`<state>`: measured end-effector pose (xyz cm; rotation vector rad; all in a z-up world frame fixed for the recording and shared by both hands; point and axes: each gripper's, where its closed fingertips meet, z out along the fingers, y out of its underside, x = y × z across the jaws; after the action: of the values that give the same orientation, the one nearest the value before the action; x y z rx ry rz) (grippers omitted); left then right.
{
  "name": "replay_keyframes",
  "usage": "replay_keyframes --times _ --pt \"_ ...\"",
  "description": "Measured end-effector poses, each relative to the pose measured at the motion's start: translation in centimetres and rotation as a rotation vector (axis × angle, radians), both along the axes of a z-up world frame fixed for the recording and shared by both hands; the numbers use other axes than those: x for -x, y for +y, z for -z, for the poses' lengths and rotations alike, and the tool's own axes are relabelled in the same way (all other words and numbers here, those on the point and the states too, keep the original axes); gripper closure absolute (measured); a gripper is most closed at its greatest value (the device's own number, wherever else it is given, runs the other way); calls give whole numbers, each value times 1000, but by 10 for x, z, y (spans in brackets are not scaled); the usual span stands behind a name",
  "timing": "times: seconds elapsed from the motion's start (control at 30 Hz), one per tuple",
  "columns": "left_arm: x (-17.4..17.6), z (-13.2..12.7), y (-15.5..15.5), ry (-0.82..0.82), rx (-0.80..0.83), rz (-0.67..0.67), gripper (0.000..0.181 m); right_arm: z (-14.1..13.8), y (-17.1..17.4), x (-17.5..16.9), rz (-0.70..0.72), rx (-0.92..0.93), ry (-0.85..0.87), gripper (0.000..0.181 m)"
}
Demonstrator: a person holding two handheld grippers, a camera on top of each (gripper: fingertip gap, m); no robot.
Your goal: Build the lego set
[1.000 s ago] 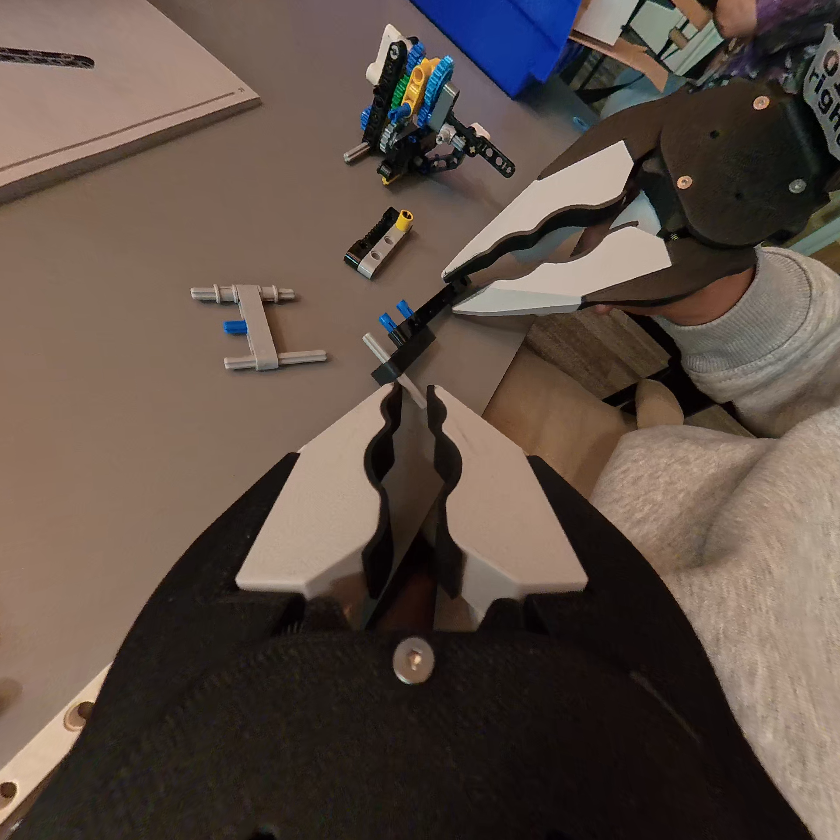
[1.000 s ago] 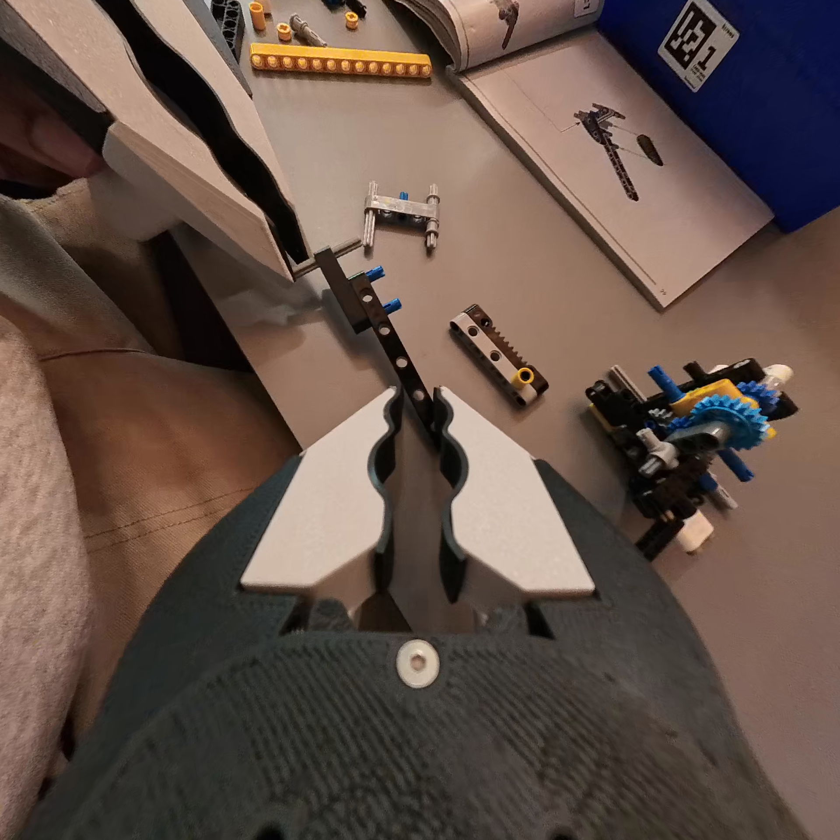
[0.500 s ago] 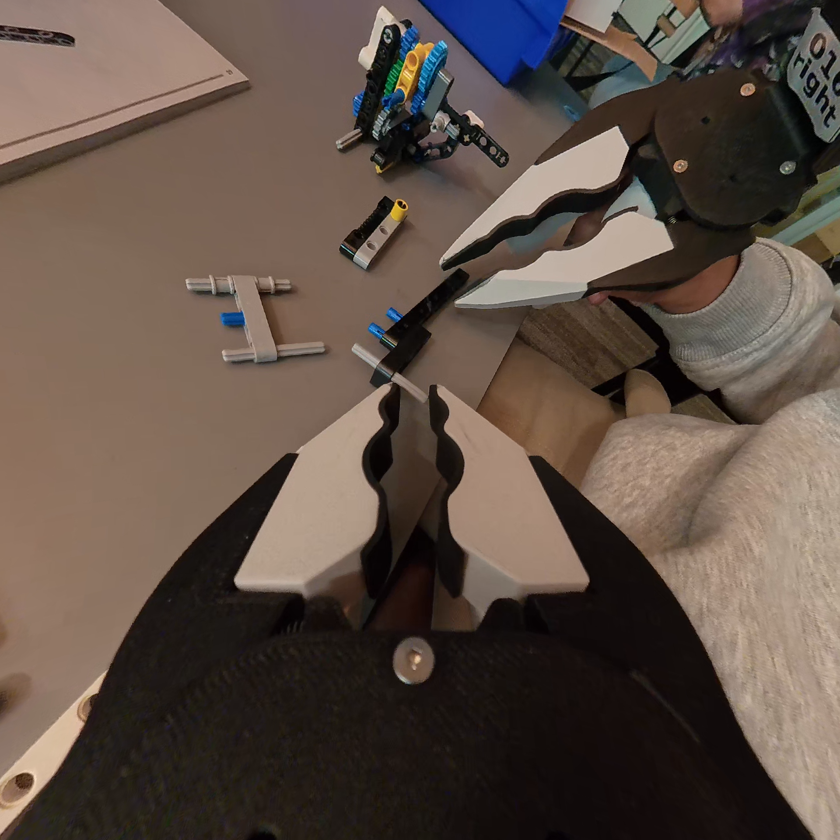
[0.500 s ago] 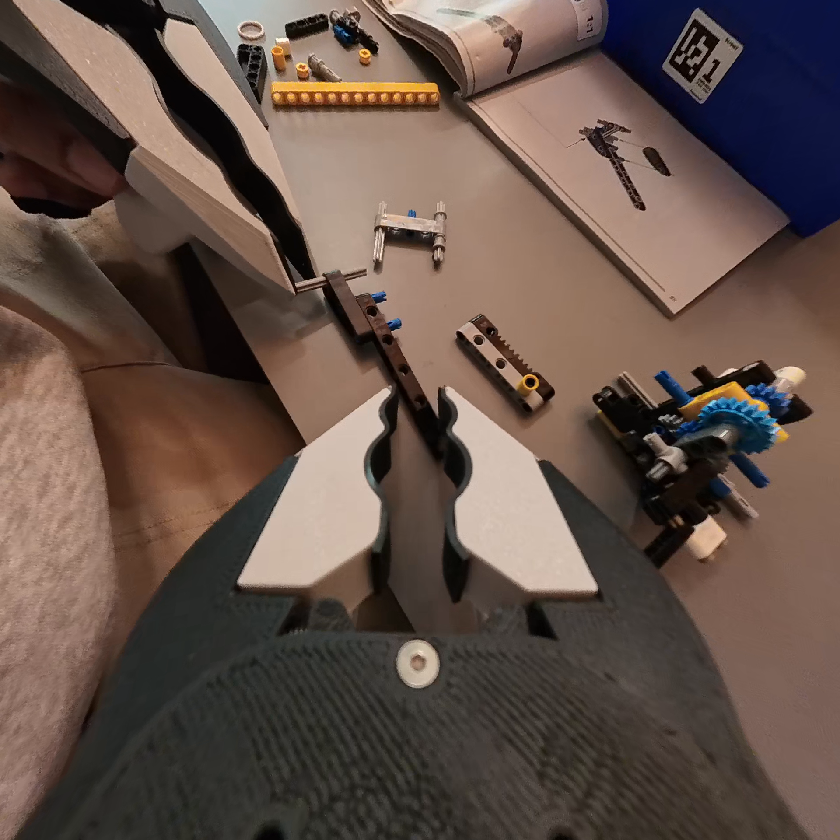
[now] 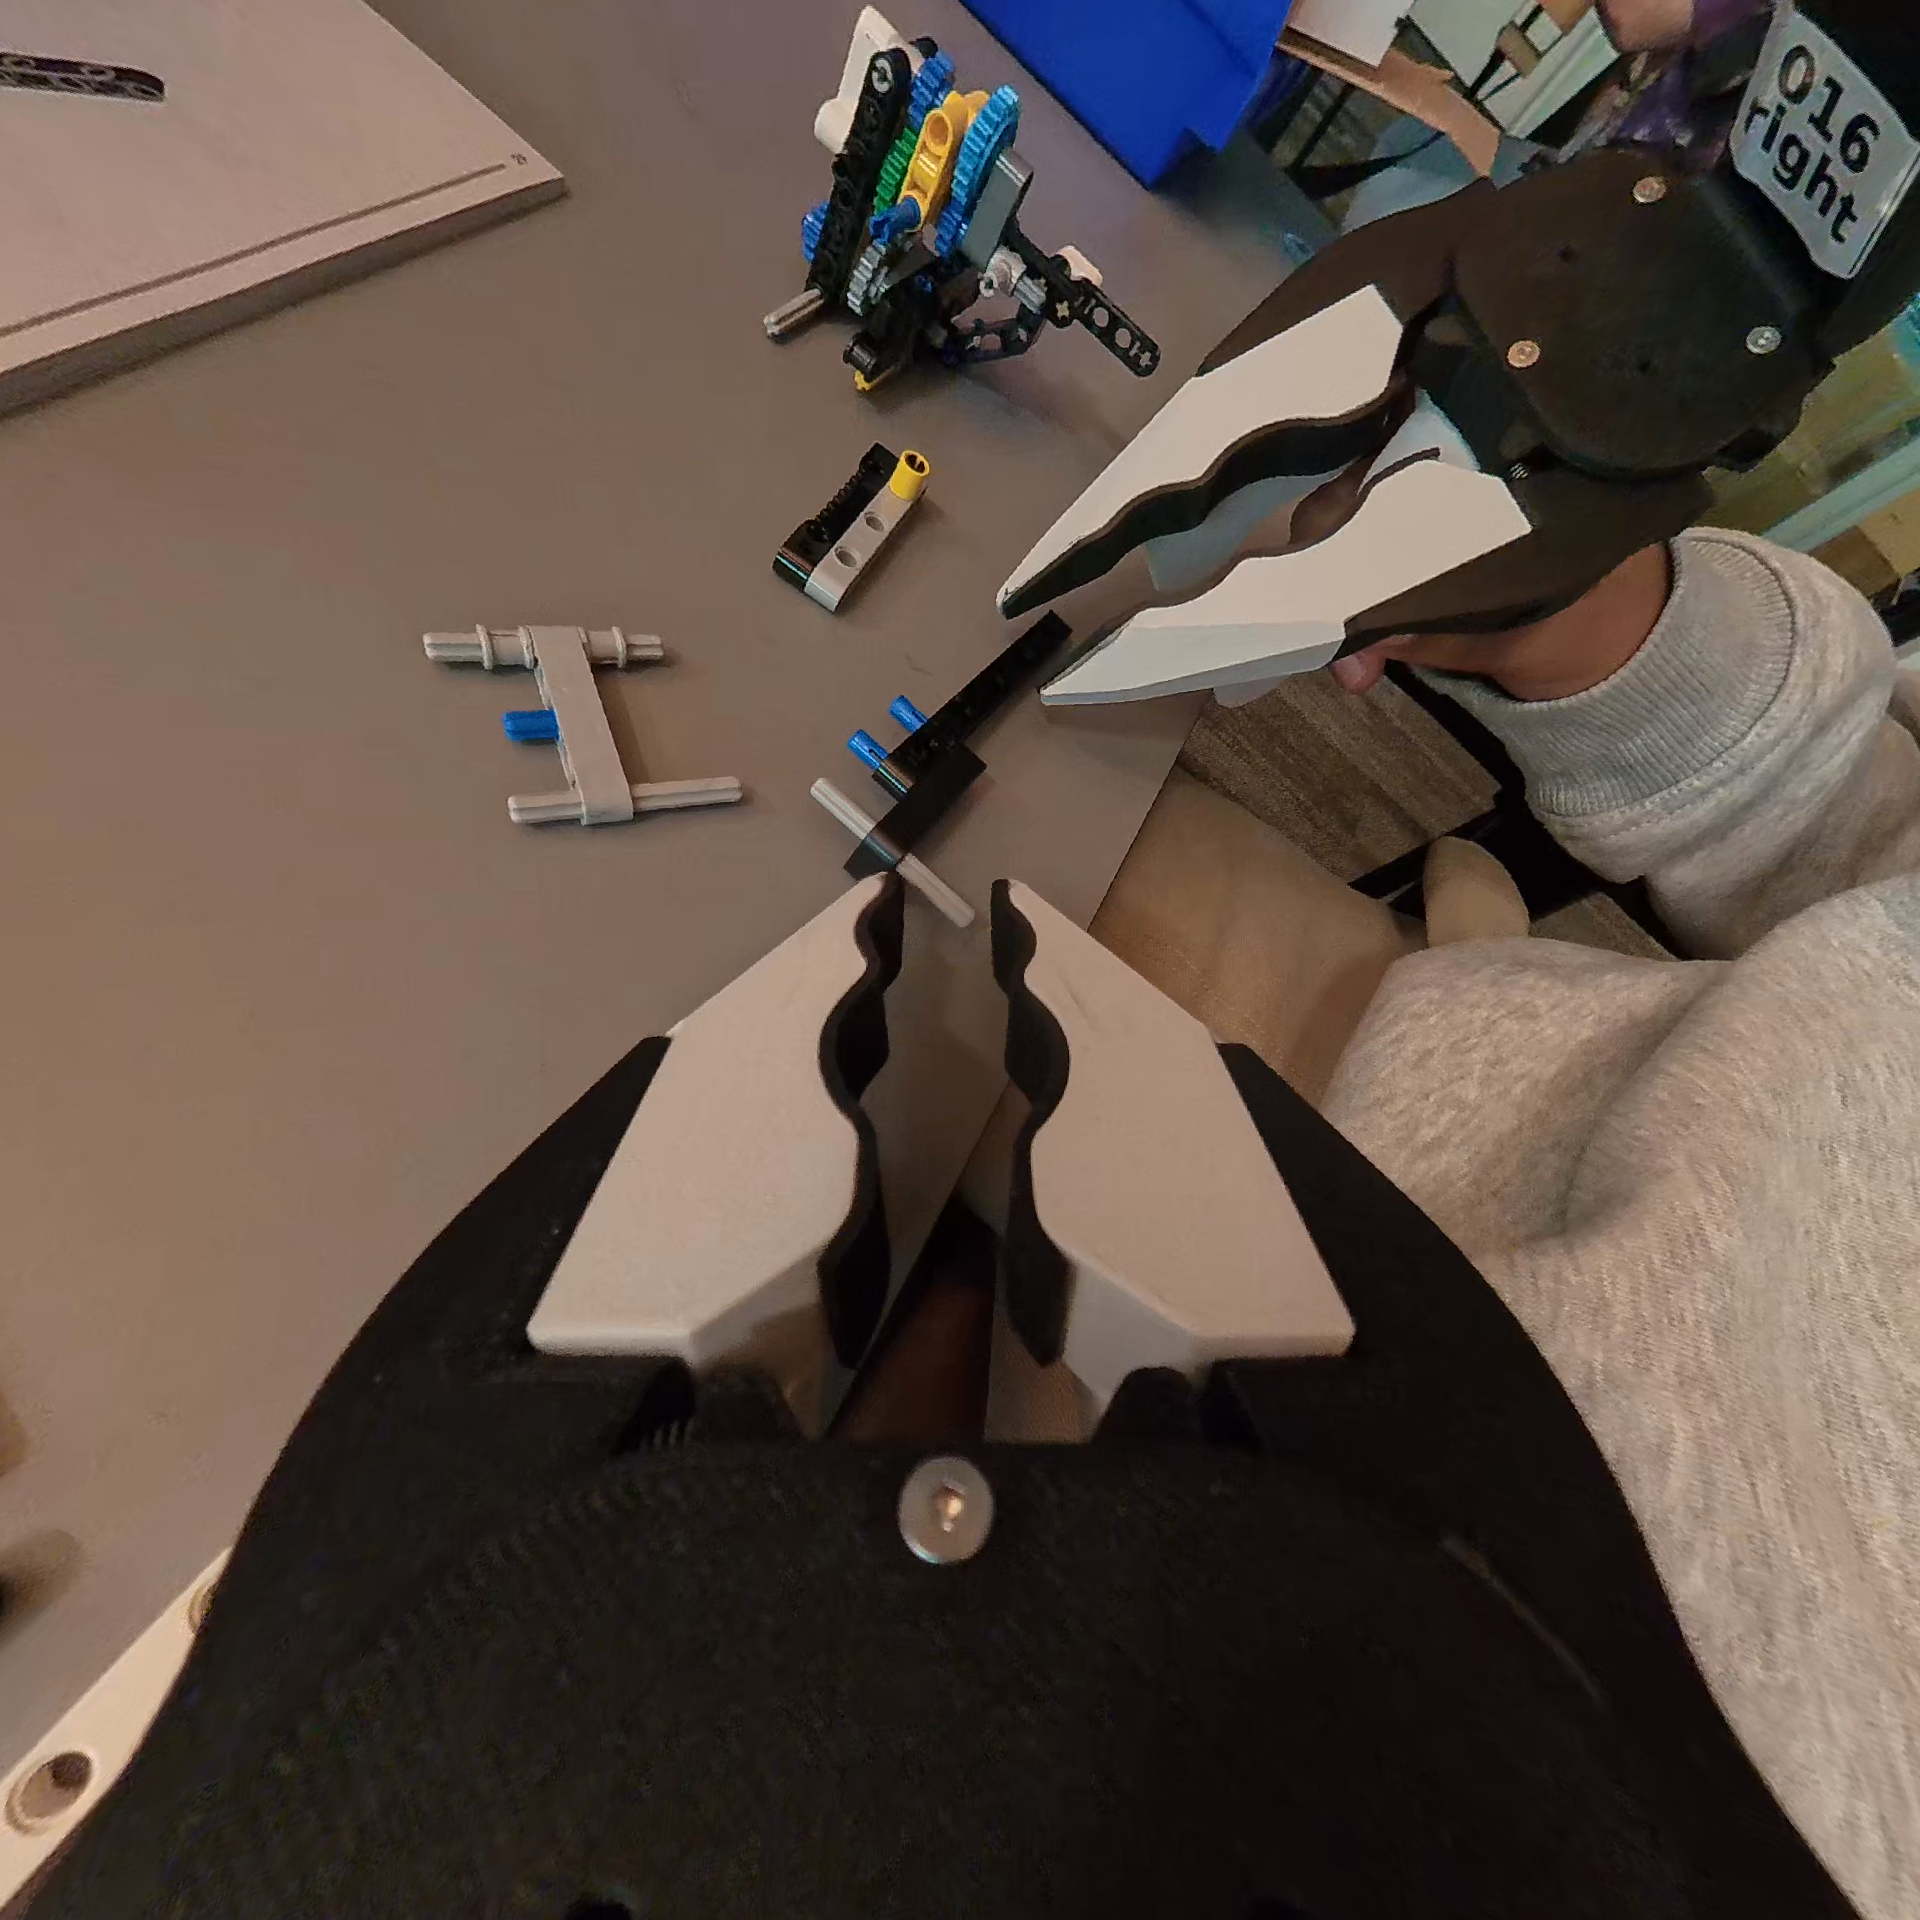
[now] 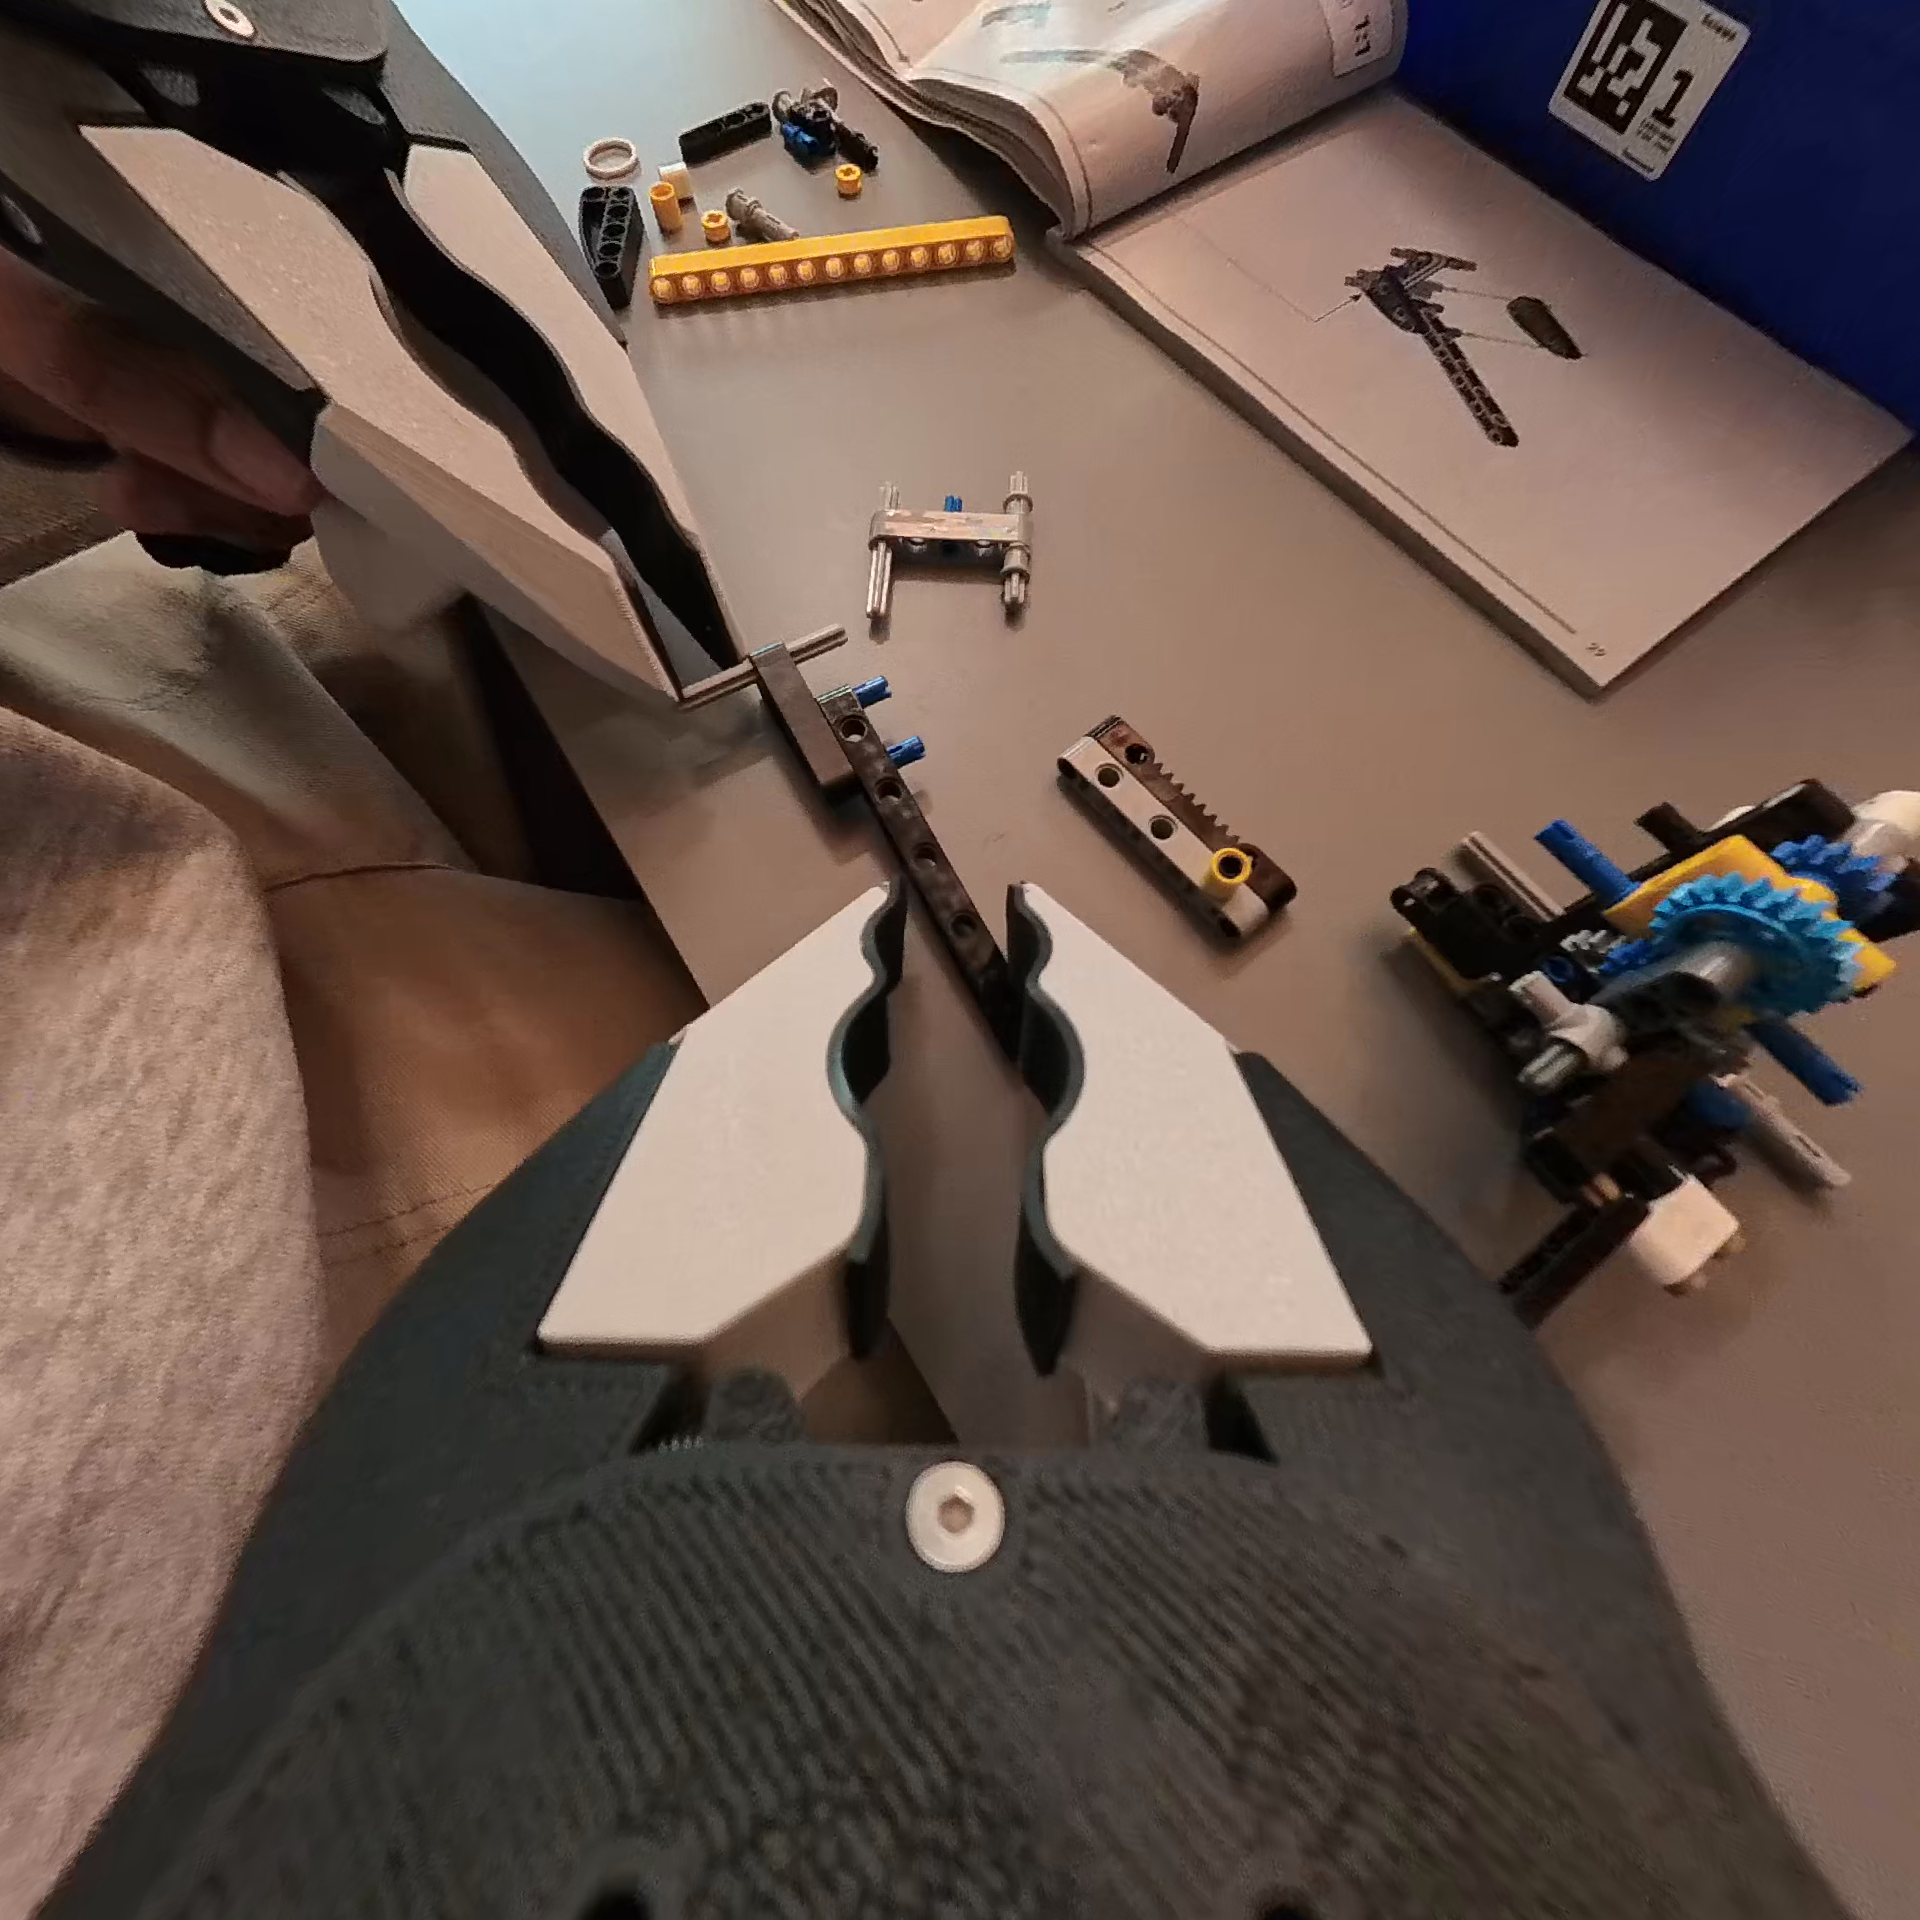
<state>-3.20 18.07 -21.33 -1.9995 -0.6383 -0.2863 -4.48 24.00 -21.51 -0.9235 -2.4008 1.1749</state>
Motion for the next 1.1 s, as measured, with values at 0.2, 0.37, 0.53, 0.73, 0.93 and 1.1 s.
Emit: replay_keyframes --times 0.2,0.37,0.53,0.73,0.93,1.1 --pt "0 0 -2 -4 2 2 165 1 0 0 0 6 -7 162" --pt "1 -1 -2 -5 -5 4 165 0 0 0 0 11 -10 162" --pt "1 -1 -2 0 -5 8 165 0 0 0 -1 18 -12 163" --pt "1 -1 -2 -2 -8 5 167 1 0 -1 -2 18 -16 162" --pt "1 0 -2 1 -5 6 169 0 0 -1 -1 24 -15 163" --pt "1 0 -2 0 -6 3 170 0 -1 -1 -3 25 -16 163"
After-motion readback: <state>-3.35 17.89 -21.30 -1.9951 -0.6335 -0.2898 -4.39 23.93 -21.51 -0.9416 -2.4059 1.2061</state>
